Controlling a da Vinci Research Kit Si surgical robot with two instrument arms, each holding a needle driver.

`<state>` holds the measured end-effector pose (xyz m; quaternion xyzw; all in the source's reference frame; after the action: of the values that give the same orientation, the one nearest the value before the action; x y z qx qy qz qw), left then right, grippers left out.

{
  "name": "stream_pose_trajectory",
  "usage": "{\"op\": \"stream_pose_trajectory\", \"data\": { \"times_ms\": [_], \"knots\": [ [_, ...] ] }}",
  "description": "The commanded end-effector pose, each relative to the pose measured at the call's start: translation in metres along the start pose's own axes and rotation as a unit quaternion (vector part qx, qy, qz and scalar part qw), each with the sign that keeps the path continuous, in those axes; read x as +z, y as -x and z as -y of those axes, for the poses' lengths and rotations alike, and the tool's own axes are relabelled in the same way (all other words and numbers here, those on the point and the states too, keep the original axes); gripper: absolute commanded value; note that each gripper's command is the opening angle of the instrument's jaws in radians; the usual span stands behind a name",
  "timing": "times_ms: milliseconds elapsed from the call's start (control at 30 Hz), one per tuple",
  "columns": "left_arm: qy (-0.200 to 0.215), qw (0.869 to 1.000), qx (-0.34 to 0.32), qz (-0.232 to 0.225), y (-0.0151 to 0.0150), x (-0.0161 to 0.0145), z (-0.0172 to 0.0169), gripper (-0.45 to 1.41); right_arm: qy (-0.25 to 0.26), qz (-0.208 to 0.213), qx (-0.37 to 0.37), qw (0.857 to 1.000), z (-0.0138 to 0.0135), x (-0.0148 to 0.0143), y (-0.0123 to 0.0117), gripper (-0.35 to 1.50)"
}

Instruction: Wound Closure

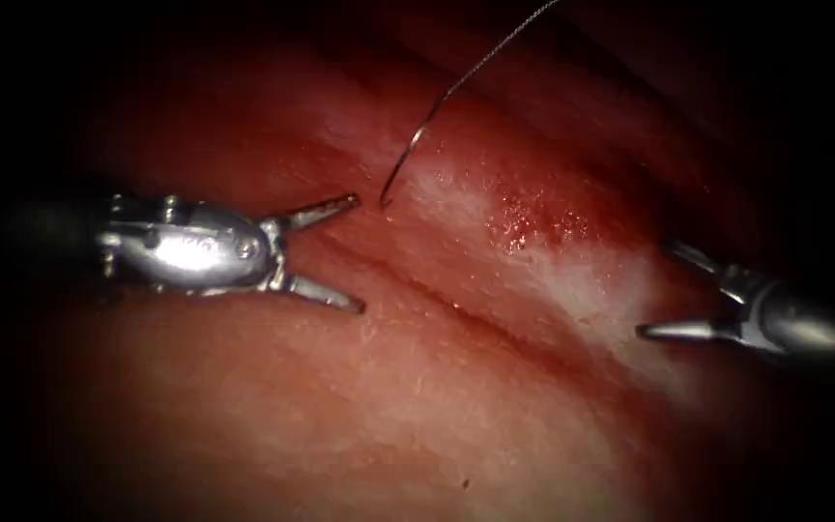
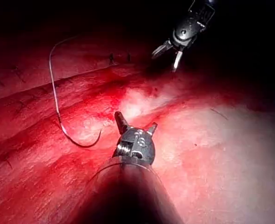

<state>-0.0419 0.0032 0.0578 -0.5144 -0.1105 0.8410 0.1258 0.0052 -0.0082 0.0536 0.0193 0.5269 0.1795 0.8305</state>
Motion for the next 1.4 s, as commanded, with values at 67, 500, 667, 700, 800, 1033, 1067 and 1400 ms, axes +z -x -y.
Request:
{"op": "stream_pose_trajectory", "data": {
  "times_ms": [67,500,667,700,800,1033,1067,1400],
  "knots": [
    [0.006,1.0,0.004,-0.004,0.0007,0.0013,0.0003,0.82,-0.001,-0.001,0.0,1.0,0.0006,0.0006,0.0004,0.85],
    [0.022,1.0,0.006,0.011,0.0045,0.0032,0.0047,0.7,-0.002,-0.001,0.001,1.0,0.0006,0.0005,0.0003,0.87],
    [0.023,1.0,0.007,0.011,0.0062,0.004,0.006,0.7,-0.002,-0.001,0.001,1.0,0.0009,0.0005,0.0003,0.87],
    [0.027,1.0,0.008,0.011,0.0065,0.0042,0.0061,0.7,-0.002,-0.001,0.001,1.0,0.0009,0.0005,0.0003,0.87],
    [0.036,0.999,0.011,0.012,0.0072,0.005,0.0063,0.7,-0.002,-0.001,0.0,1.0,0.001,0.0005,0.0003,0.87],
    [0.057,0.998,0.019,0.036,0.0084,0.0065,0.0063,0.7,-0.001,-0.001,0.0,1.0,0.001,0.0005,0.0004,0.87],
    [0.058,0.997,0.019,0.038,0.0084,0.0066,0.0064,0.7,-0.001,-0.001,0.0,1.0,0.001,0.0005,0.0004,0.87],
    [0.066,0.995,0.014,0.067,0.0086,0.0071,0.0077,0.58,-0.001,-0.001,-0.001,1.0,0.0011,0.0005,0.0005,0.87]
  ]
}}
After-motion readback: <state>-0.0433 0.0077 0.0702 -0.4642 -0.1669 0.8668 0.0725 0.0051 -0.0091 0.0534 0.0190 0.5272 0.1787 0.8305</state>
